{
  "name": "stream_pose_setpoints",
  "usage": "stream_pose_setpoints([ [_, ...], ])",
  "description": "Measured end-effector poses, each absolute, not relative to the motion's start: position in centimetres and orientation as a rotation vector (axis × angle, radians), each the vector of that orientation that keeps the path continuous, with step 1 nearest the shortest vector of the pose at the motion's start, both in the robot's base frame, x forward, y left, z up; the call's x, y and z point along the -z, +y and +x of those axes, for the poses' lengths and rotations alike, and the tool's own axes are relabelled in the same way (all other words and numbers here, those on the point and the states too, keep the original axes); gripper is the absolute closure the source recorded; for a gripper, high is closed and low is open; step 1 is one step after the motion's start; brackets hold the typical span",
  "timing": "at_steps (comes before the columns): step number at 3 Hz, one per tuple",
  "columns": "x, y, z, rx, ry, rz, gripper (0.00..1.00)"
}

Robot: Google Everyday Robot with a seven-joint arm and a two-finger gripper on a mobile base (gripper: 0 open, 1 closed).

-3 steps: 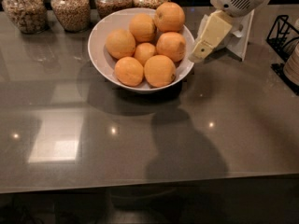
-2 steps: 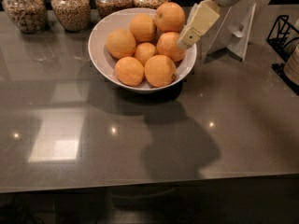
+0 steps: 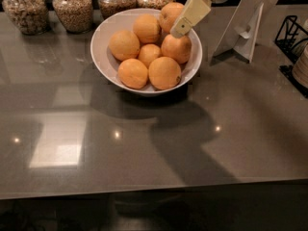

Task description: Pick orange from white bowl

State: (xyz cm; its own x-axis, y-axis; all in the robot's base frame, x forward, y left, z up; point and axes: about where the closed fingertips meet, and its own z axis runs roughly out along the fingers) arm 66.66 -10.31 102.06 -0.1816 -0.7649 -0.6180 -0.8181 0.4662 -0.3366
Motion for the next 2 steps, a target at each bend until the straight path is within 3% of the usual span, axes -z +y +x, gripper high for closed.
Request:
stream_pose_setpoints([
  [1, -101.3, -10.1, 68.8, -0.121, 1.983, -1.254, 0.00],
  [2, -100.6, -9.4, 70.0, -0.154, 1.990, -1.237, 0.12],
])
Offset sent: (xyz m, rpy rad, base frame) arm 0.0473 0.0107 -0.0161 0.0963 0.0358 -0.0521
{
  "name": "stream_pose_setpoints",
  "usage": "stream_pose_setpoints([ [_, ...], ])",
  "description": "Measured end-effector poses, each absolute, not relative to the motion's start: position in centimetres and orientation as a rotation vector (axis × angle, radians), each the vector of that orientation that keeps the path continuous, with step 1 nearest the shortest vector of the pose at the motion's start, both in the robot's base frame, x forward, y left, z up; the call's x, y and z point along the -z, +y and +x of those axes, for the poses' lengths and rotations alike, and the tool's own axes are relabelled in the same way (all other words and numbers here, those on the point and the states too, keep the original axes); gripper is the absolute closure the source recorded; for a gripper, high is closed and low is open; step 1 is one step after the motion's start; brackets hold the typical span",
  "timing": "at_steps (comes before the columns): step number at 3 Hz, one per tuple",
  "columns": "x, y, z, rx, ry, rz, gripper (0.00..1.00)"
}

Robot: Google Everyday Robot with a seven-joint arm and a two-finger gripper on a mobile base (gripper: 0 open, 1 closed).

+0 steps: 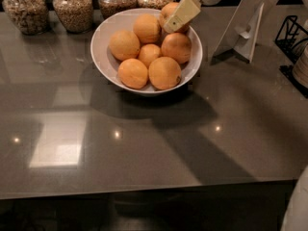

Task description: Pick orange from white bowl

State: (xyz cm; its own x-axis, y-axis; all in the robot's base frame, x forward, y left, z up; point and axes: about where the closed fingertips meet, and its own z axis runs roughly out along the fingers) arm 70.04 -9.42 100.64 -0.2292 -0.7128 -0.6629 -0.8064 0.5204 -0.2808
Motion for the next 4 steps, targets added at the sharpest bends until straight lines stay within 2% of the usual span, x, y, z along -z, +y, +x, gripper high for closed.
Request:
stream_pose_setpoints([
  [1, -100.0, -8.6, 71.0, -0.190, 1.995, -1.236, 0.18],
  [3, -97.5, -7.3, 72.2, -0.253, 2.042, -1.242, 0.20],
  [4, -96.5, -7.3, 72.7, -0.271, 2.062, -1.236, 0.30],
])
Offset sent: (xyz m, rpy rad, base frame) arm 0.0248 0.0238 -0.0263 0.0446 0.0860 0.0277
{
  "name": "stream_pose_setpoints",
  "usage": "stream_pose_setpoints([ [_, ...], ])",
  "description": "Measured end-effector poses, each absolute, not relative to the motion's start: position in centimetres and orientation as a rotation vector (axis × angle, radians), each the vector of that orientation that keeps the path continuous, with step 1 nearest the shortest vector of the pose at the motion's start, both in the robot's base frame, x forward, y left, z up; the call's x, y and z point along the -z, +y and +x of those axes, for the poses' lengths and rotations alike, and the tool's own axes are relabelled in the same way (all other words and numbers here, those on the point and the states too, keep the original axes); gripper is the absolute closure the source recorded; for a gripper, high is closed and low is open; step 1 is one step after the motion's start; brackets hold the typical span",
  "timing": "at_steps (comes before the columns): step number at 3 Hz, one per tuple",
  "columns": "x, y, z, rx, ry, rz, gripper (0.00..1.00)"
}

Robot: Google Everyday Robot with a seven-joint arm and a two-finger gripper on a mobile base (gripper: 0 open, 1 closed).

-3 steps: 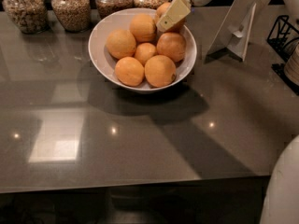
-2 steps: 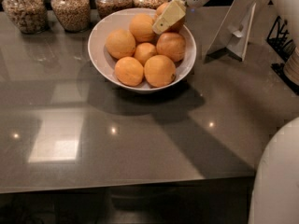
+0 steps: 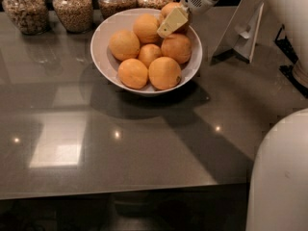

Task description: Pick orange from white bowl

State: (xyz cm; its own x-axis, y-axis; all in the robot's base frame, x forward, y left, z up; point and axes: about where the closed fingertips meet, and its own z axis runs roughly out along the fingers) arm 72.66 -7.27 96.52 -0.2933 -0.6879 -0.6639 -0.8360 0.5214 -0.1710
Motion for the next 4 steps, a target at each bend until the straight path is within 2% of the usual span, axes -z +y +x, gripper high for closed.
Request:
stream_pose_setpoints([
  [1, -96.5, -7.3, 72.7, -0.271, 2.062, -1.235, 0.49],
  [3, -96.7, -7.4, 72.7, -0.269, 2.064, -1.225, 0.95],
  [4, -97.9, -7.2, 72.4, -0.264, 2.027, -1.228, 1.00],
])
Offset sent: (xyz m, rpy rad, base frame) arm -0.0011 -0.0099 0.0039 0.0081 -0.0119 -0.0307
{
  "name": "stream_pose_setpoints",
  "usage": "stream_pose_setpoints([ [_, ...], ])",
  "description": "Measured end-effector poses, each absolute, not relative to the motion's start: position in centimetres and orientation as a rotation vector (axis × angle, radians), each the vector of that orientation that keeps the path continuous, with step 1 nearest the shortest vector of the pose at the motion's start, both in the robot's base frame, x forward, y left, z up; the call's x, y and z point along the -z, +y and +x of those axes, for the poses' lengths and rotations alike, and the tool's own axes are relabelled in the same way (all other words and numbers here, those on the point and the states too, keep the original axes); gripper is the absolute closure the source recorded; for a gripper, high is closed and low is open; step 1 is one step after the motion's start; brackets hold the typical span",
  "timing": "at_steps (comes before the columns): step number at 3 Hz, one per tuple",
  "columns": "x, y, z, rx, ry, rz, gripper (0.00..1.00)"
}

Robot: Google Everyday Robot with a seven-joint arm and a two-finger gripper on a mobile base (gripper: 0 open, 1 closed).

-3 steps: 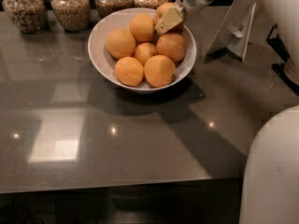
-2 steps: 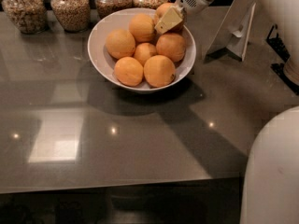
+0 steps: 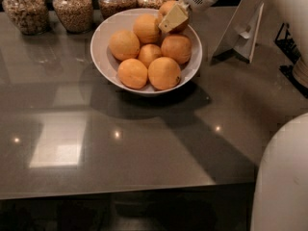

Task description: Pick orange from white bowl

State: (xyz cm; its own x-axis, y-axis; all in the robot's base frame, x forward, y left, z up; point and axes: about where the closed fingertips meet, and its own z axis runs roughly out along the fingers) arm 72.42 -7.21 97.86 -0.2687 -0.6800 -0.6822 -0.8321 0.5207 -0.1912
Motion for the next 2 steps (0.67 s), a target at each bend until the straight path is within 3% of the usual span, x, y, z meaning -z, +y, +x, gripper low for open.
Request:
stream_pose_setpoints([
  [2, -101.4, -6.9, 69.6, -0.223, 1.913, -1.286, 1.00],
])
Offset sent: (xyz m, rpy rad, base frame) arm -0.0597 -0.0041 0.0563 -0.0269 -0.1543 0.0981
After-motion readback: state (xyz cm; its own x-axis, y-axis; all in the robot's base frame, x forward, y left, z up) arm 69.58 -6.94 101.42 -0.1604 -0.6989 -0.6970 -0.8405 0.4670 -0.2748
